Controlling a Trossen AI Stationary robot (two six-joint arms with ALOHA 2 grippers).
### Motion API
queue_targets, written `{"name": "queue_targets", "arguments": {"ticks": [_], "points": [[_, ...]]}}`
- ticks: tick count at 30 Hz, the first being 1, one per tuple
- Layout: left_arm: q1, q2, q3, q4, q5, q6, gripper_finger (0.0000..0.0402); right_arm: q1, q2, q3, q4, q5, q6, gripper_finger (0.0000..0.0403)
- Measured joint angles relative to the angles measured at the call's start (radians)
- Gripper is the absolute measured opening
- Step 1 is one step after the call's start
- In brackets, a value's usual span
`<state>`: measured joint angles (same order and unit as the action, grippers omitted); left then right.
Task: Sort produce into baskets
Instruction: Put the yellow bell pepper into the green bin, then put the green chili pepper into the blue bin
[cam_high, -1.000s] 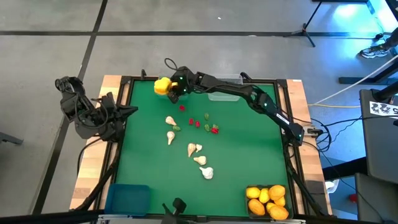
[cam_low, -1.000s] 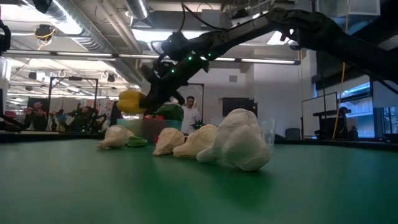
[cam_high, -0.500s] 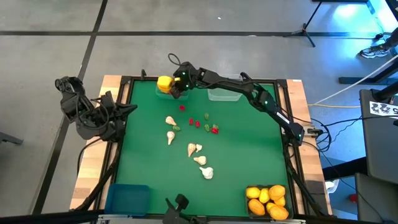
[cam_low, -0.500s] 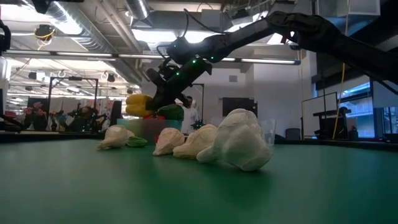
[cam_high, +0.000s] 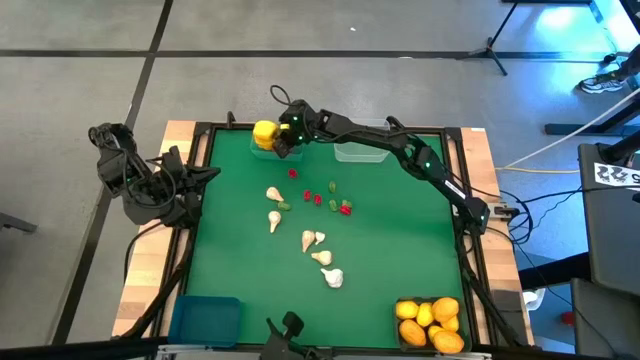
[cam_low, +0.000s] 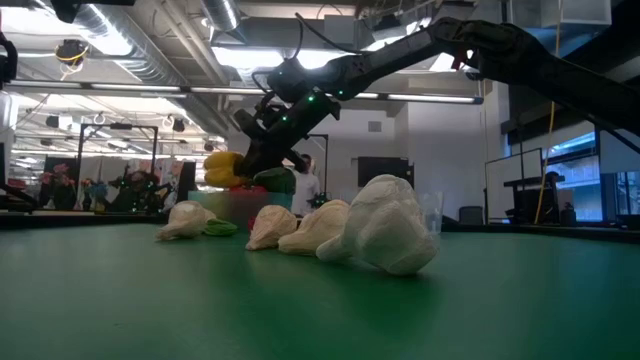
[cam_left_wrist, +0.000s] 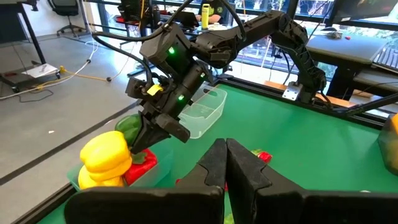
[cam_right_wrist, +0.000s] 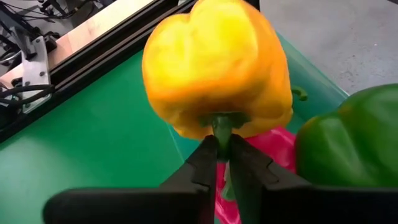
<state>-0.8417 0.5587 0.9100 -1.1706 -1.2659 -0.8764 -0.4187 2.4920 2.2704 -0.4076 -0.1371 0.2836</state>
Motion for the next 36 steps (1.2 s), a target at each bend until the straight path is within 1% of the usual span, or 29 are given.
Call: {"name": "queue_targets", "arguments": {"ticks": [8, 14, 16, 19, 24, 26, 29, 30, 31, 33, 36], "points": [[0.0, 0.0, 0.0, 0.0, 0.0, 0.0, 0.0, 0.006, 0.0, 0.0, 0.003, -0.005, 0.006, 0.0079], [0.0, 0.0, 0.0, 0.0, 0.0, 0.0, 0.0, 0.008, 0.0, 0.0, 0.003, -0.007, 0.007, 0.0094], [0.0, 0.0, 0.0, 0.0, 0.005, 0.0, 0.0, 0.006, 0.0, 0.0, 0.006, -0.033, 0.008, 0.0096], [0.0, 0.0, 0.0, 0.0, 0.029, -0.005, 0.0, -0.001, -0.013, 0.0, 0.007, -0.104, 0.007, 0.0097], [0.0, 0.0, 0.0, -0.001, 0.034, -0.005, 0.0, -0.015, -0.082, 0.001, -0.019, -0.121, -0.027, 0.0097], [0.0, 0.0, 0.0, -0.001, 0.032, -0.008, 0.0, -0.024, -0.119, 0.001, -0.05, -0.185, -0.054, 0.0097], [0.0, 0.0, 0.0, 0.0, 0.029, -0.037, 0.0, -0.04, -0.2, 0.001, -0.142, -0.365, -0.119, 0.0097], [0.0, 0.0, 0.0, -0.001, 0.028, -0.053, 0.0, -0.043, -0.236, 0.001, -0.201, -0.406, -0.146, 0.0097], [0.0, 0.0, 0.0, 0.0, 0.028, -0.069, 0.0, -0.043, -0.271, 0.001, -0.261, -0.423, -0.185, 0.0097], [0.0, 0.001, 0.0, 0.0, 0.031, -0.091, 0.0, -0.039, -0.347, 0.002, -0.415, -0.419, -0.278, 0.0097], [0.0, 0.005, 0.0, 0.001, 0.065, -0.087, 0.0, -0.015, -0.452, 0.002, -0.654, -0.375, -0.413, 0.0097]]}}
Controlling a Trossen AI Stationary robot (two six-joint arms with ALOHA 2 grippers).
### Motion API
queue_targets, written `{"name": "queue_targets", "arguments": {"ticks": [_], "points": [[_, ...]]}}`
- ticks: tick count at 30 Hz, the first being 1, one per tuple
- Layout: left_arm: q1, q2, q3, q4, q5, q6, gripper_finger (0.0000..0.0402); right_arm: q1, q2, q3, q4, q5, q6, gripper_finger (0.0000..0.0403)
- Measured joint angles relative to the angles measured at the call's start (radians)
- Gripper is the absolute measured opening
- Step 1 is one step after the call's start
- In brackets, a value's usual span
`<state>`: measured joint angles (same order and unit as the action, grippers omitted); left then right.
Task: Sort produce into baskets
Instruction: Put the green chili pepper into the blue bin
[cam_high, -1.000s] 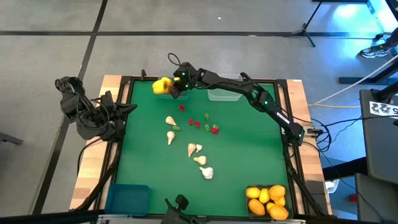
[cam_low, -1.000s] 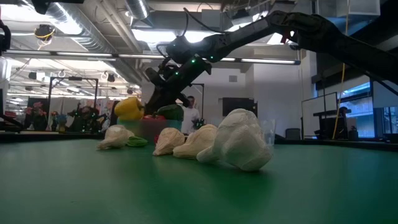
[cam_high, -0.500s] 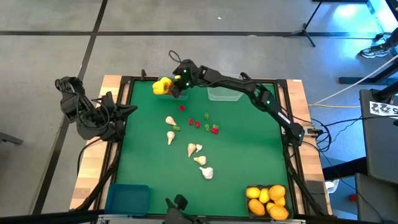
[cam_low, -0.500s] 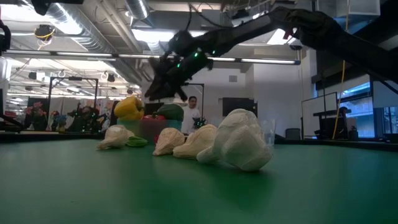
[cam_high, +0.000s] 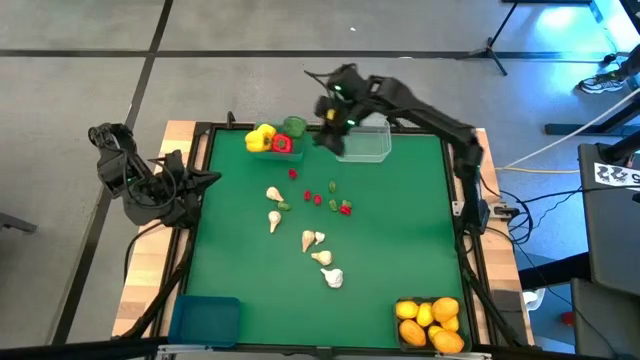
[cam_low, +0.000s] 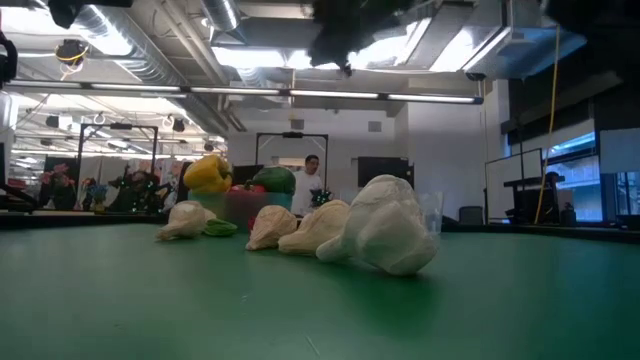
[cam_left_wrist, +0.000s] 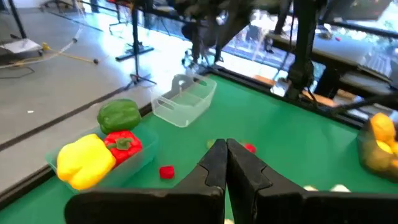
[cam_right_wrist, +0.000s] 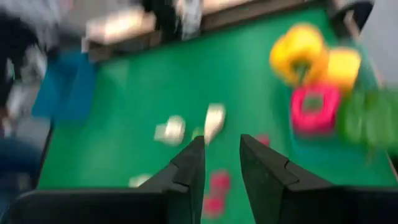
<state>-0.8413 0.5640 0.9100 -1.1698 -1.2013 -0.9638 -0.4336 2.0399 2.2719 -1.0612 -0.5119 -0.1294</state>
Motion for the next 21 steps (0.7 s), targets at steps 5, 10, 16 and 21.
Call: {"name": "queue_targets", "arguments": {"ticks": [5, 10, 16, 21], "points": [[0.0, 0.012, 0.0, 0.003, 0.057, -0.028, 0.0004, 0.07, -0.135, 0.0, -0.336, 0.111, -0.041, 0.0113], [0.015, 0.033, 0.0, 0.003, 0.099, -0.099, 0.0039, 0.188, -0.204, -0.024, -0.507, 0.404, 0.023, 0.0181], [0.097, 0.073, 0.0, 0.002, 0.198, -0.125, 0.0092, 0.256, -0.259, -0.218, -0.491, 0.471, 0.124, 0.0254], [0.211, 0.103, 0.0, -0.032, 0.326, -0.194, 0.012, 0.256, -0.317, -0.5, -0.251, 0.37, 0.151, 0.0265]]}}
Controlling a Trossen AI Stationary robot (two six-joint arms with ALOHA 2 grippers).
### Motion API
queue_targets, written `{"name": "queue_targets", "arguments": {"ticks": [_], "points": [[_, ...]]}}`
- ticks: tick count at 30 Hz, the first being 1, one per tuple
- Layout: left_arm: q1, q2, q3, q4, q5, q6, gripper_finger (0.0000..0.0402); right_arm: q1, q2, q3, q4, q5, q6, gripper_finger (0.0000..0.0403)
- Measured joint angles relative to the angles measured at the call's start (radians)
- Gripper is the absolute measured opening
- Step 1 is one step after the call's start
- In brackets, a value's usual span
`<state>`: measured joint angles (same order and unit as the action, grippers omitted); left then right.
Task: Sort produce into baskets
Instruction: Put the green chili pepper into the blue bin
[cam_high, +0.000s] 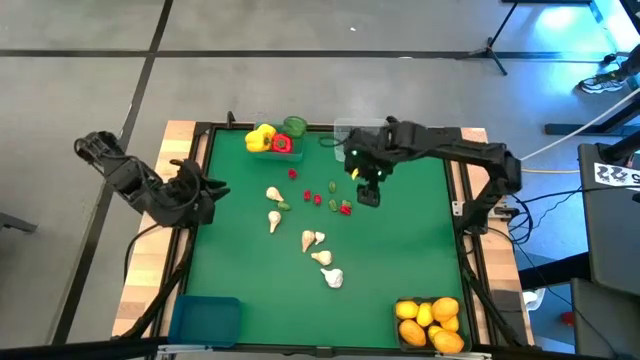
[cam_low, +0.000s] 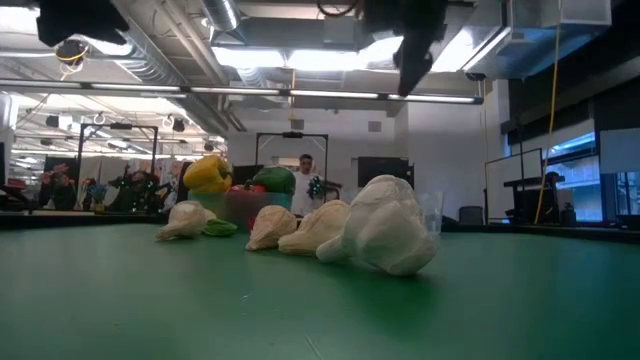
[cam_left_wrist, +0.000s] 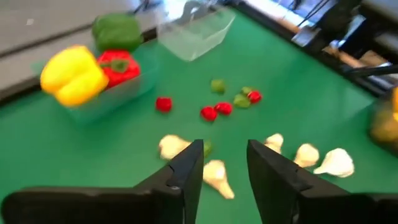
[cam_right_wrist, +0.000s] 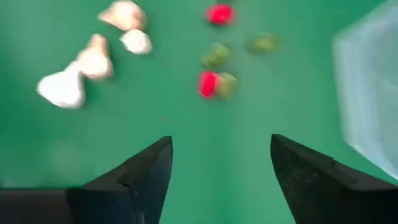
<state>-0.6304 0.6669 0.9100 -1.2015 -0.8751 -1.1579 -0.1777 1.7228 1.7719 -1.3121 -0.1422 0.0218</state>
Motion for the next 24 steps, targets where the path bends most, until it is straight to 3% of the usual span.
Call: {"name": "queue_targets", "arguments": {"ticks": [3, 10, 15, 24], "points": [[0.072, 0.018, 0.0, 0.0, 0.052, 0.034, 0.0124, 0.003, -0.05, -0.196, 0.209, -0.018, 0.015, 0.026], [0.246, 0.053, 0.0, 0.017, 0.136, 0.165, 0.0124, 0.0, -0.071, -0.538, 0.622, 0.152, 0.085, 0.0246], [0.341, 0.064, -0.002, 0.061, 0.194, 0.244, 0.0124, 0.002, -0.046, -0.666, 0.826, 0.143, 0.154, 0.0246], [0.439, 0.106, -0.002, 0.149, 0.248, 0.403, 0.0124, 0.001, -0.013, -0.764, 1.012, 0.193, 0.191, 0.0246]]}}
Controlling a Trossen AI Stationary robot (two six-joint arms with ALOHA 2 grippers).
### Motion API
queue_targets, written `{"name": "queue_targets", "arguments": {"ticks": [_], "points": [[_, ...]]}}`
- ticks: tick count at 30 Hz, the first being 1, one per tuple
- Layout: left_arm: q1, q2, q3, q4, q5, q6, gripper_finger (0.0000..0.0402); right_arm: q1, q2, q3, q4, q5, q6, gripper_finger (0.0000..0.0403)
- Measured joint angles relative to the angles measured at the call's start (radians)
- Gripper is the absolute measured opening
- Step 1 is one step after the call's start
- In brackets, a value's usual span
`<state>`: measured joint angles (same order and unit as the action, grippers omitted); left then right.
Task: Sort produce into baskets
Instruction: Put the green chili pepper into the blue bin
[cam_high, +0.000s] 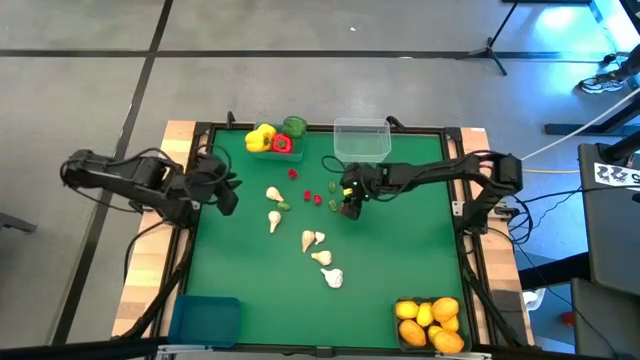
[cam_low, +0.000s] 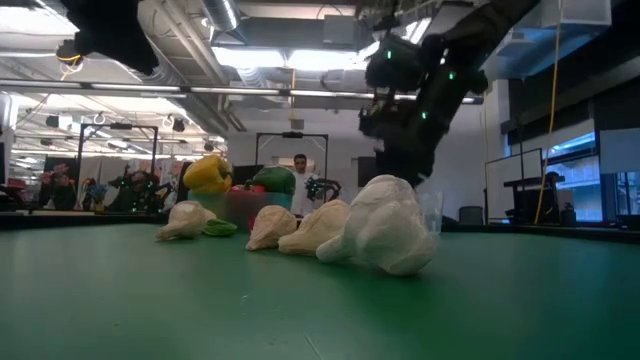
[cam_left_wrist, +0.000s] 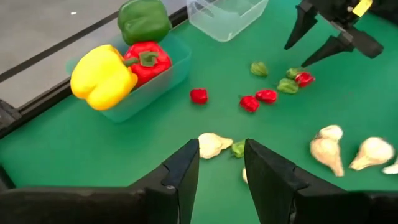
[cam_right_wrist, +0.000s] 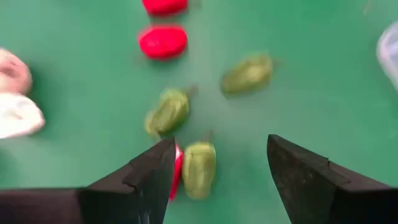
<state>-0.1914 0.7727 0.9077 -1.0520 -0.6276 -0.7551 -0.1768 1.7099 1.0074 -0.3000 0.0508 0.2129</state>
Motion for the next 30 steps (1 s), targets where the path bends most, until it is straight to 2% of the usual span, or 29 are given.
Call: {"name": "queue_targets", "arguments": {"ticks": [7, 22, 26, 30], "points": [[0.018, 0.048, -0.001, 0.011, 0.022, 0.018, 0.0124, 0.0, 0.081, -0.001, 0.029, -0.017, 0.019, 0.0246], [0.018, 0.069, -0.001, 0.017, 0.017, 0.026, 0.0124, 0.0, 0.087, -0.001, -0.054, -0.009, 0.097, 0.0244], [0.018, 0.069, -0.001, 0.017, 0.016, 0.03, 0.0124, 0.0, 0.088, -0.001, -0.051, -0.006, 0.099, 0.0214], [0.018, 0.069, -0.001, 0.017, 0.015, 0.042, 0.0124, 0.0, 0.092, -0.001, -0.05, 0.001, 0.103, 0.0153]]}}
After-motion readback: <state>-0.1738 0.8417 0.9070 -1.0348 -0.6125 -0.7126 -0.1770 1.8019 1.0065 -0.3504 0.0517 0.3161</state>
